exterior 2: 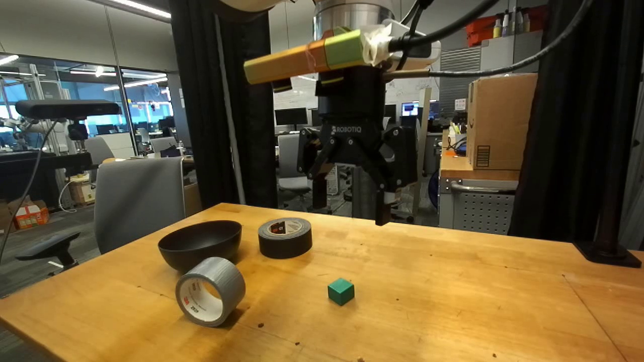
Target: Put the green block inside the bowl
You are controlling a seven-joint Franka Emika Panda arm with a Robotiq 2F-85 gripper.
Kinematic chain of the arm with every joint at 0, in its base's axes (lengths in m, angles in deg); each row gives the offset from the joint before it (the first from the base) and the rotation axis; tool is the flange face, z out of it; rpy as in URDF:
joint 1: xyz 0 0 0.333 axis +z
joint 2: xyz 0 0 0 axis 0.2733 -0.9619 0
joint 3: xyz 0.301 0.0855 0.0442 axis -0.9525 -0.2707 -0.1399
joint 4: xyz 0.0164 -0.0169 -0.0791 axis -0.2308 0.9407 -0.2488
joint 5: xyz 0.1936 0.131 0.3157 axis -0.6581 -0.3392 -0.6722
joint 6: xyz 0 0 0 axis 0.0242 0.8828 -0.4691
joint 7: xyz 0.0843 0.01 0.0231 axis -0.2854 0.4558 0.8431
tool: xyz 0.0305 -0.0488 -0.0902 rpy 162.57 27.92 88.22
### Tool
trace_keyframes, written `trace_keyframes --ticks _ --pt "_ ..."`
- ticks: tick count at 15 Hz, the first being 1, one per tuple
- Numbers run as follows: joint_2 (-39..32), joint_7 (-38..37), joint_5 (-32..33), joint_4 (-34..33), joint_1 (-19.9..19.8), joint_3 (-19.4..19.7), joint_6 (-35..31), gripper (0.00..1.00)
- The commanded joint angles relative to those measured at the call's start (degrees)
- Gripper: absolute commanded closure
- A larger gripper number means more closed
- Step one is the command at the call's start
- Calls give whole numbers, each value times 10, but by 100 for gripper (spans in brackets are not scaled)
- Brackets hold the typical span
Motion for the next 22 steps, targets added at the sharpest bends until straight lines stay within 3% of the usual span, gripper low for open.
trace_keyframes --ticks 1,14,22 --pt "0 0 0 -1 1 1 1 0" --pt "0 0 0 -1 1 1 1 0" --pt "-41 4 6 -24 25 -27 7 0"
